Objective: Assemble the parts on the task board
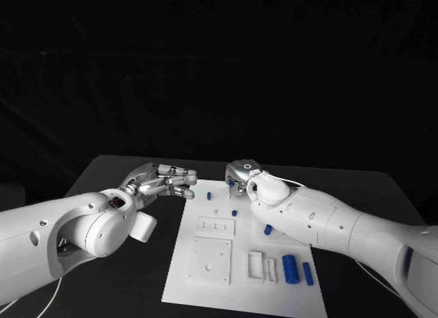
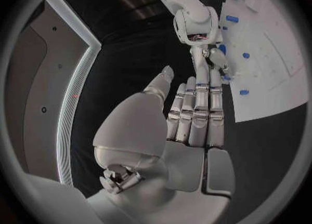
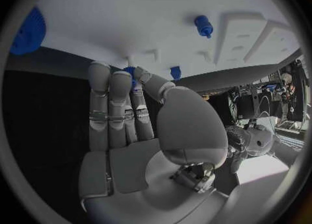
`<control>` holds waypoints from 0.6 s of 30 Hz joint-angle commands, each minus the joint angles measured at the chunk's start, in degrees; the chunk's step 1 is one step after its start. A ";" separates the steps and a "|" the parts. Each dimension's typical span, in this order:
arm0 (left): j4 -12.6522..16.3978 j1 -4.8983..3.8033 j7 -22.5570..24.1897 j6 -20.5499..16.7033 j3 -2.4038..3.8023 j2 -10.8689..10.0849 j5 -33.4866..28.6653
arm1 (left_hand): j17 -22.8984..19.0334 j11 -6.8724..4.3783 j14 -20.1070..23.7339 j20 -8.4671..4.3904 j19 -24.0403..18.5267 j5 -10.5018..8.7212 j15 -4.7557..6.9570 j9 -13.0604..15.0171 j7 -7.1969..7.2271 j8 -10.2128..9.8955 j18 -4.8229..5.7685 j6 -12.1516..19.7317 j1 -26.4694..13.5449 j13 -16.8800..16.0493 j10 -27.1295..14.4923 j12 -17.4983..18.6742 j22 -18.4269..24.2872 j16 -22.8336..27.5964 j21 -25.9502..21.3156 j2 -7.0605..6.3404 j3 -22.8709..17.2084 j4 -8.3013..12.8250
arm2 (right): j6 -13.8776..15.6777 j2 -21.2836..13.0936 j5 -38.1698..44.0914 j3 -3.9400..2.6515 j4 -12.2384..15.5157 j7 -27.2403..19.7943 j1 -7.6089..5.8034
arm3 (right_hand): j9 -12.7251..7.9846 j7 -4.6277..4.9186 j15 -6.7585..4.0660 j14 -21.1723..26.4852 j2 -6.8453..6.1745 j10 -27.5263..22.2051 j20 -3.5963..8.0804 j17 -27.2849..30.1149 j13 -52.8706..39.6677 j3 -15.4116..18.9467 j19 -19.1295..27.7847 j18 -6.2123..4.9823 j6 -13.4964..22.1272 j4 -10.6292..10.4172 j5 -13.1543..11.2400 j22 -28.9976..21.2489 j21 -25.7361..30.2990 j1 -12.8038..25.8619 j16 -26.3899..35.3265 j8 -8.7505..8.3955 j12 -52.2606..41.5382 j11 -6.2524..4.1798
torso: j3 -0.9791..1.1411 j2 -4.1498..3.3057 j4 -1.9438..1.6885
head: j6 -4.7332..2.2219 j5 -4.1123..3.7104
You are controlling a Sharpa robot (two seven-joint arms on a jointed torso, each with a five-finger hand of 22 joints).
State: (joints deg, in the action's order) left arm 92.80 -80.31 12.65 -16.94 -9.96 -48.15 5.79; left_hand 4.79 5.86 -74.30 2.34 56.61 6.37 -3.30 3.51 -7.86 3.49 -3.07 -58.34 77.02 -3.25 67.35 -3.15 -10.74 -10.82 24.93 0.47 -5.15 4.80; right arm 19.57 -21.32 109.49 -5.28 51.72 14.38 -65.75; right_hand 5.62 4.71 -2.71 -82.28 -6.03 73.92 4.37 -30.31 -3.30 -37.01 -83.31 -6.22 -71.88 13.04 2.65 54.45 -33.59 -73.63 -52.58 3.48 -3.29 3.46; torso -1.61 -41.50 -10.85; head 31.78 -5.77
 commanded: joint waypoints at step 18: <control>-0.42 -0.14 0.20 0.80 0.04 0.08 0.48 | 0.01 0.17 0.39 -0.08 -0.45 -0.29 0.03 0.10 -0.02 0.24 0.40 -0.36 -0.04 -0.09 -0.38 -0.18 0.05 -0.23 0.40 0.02 0.34 0.15 | -0.34 -1.58 0.22 0.58 1.01 1.08 1.27 | 0.12 0.03 -0.32 -0.07 0.54 2.06 0.01 0.21 -0.16 -0.44 -0.86 -1.01 -0.23 0.13 0.29 0.83 0.80 -0.18 0.23 0.20 -0.09 -1.52 | -0.06 -0.05 0.14 | -0.01 0.02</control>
State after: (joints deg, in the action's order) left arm 92.36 -80.34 12.59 -16.90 -9.96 -48.12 6.02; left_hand 4.79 5.87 -74.30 2.34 56.61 6.37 -3.30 3.55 -7.86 3.49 -3.07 -58.34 77.02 -3.25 67.35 -3.15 -10.75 -10.82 24.93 0.47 -5.15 4.80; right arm 21.36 -22.57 109.50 -5.14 52.98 14.32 -65.31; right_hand 5.67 4.72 -2.63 -82.36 -5.87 73.91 4.37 -30.15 -3.31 -37.00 -83.73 -6.26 -71.68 13.04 2.88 55.17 -33.02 -73.79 -52.58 3.47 -3.03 3.45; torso -1.65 -41.56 -10.70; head 31.77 -5.73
